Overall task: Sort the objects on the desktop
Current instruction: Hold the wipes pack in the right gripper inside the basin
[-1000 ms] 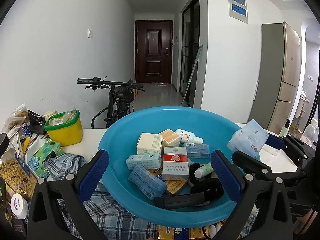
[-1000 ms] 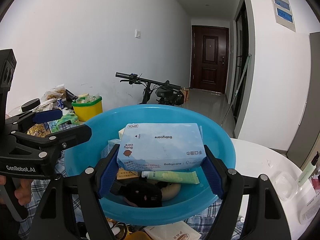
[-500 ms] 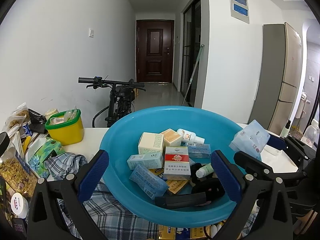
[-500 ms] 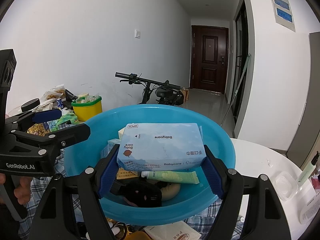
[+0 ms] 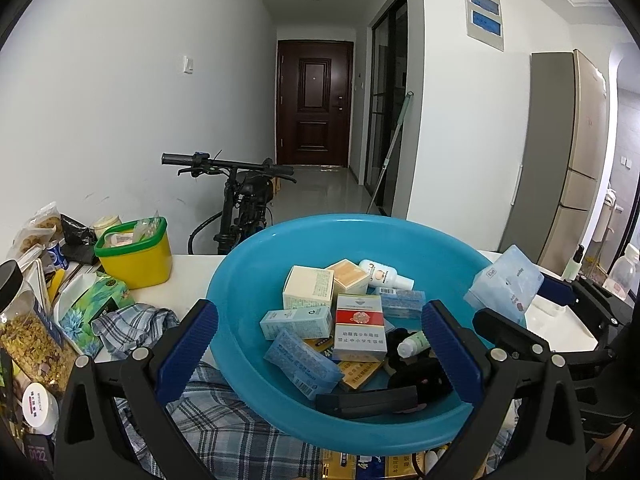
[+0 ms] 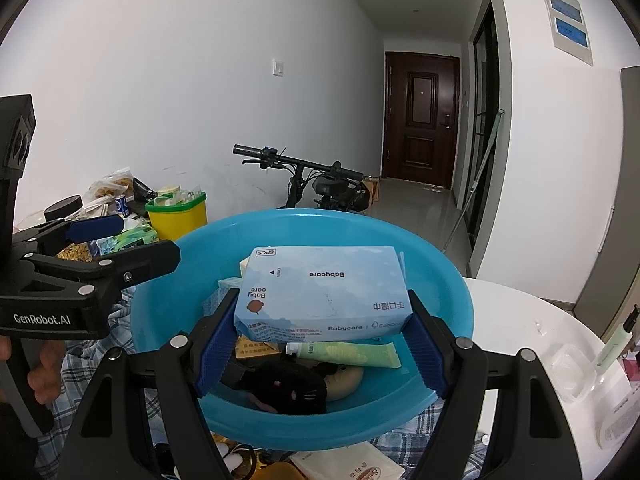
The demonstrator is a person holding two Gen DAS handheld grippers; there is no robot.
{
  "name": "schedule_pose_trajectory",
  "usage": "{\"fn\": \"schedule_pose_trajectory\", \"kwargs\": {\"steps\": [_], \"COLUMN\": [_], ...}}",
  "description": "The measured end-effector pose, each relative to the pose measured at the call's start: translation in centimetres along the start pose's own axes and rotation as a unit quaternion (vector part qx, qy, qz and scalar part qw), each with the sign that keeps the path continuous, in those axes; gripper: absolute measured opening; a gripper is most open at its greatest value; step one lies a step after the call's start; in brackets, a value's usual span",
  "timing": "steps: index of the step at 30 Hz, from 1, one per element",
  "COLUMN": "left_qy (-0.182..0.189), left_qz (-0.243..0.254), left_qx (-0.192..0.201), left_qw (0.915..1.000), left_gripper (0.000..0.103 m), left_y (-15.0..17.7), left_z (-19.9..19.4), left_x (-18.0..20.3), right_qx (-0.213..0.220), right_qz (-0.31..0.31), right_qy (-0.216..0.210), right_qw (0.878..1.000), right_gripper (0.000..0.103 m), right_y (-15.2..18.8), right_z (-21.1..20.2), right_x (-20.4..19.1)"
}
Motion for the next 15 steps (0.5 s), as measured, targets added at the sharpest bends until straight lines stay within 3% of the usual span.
{"fn": "schedule_pose_trajectory", "kwargs": {"steps": [15], "left_qy": [-0.002], "left_qz": [0.000], "left_qx": [0.000], "left_qw": [1.0000], "left_gripper": [0.103], "left_y": [-0.05], "left_z": [-0.13], "left_x": [-0.02], "right_qx": [0.003], "right_qz": [-0.002], "right_qy": [0.000], "right_qw": [1.000], "right_gripper": [0.076], "right_y": [0.00], "right_z": [-0.15], "right_x": [-0.02]}}
Point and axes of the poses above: each gripper's, at about its wrist camera, not at the fingertips, and z roughly the way its jaws point, x to its right, y to its underside, the point moved 7 cm from there along z, roughly the way its jaws point, and after that the axes turned 9 degrees about -y, right-handed, at the moved point
